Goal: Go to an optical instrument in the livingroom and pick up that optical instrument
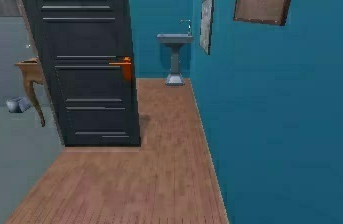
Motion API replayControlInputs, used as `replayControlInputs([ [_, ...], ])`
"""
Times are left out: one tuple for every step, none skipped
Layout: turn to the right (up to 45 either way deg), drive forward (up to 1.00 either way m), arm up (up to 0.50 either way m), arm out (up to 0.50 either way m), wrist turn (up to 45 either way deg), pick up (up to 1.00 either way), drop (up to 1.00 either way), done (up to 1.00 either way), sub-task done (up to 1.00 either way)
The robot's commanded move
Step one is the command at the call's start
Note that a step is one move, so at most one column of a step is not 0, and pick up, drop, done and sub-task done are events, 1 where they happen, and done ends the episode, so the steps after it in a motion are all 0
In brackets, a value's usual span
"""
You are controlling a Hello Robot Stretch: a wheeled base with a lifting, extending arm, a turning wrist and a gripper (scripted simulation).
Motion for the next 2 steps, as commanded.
replayControlInputs([
  [0.0,0.45,0.0,0.0,0.0,0.0,0.0,0.0,0.0],
  [-45.0,0.0,0.0,0.0,0.0,0.0,0.0,0.0,0.0],
])
